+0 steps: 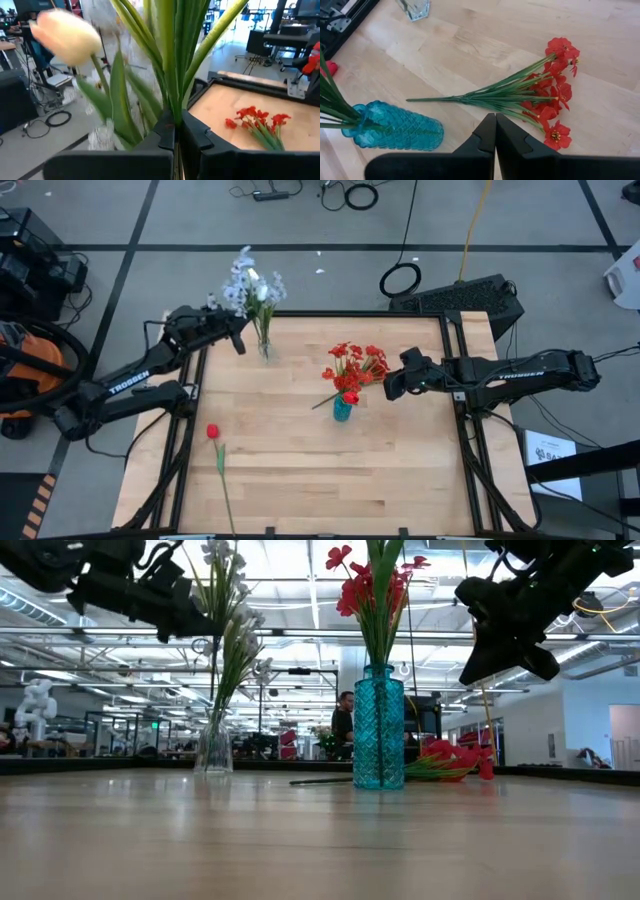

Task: Sort flowers into vase by color
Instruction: Put the white poppies into the transparent vase

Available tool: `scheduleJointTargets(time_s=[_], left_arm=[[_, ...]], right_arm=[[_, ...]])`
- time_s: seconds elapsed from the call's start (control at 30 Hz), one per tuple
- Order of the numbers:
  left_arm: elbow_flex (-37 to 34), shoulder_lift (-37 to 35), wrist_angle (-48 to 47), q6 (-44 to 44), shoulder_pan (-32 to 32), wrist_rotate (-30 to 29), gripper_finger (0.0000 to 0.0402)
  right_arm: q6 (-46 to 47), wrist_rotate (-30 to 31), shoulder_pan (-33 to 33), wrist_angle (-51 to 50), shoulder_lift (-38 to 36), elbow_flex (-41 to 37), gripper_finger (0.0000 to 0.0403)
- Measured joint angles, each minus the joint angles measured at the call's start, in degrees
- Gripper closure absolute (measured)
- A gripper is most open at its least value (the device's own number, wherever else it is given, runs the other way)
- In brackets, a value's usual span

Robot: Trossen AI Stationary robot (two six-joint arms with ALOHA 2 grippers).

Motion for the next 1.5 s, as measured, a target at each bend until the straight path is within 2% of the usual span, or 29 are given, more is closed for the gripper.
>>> scheduleJointTargets(time_s=[0.37, 0.77, 1.27, 1.5], left_arm=[[-7.34, -0.02, 13.93, 0.40, 0.00, -3.83, 0.0395], [-7.79, 3.80, 13.72, 0.51, -0.02, -3.80, 0.0394], [-7.79, 8.61, 13.66, 1.30, -0.02, -3.73, 0.0362], [-7.79, 8.63, 7.29, 1.18, -0.02, -3.51, 0.0361]], right_arm=[[-0.20, 0.04, 0.00, -0.02, 0.02, 0.00, 0.0401], [-0.04, -0.07, 0.00, -0.02, 0.02, 0.00, 0.0401], [-0.20, 0.00, 0.00, -0.02, 0.02, 0.00, 0.0401], [-0.04, 0.02, 0.00, -0.04, 0.00, 0.00, 0.0401]])
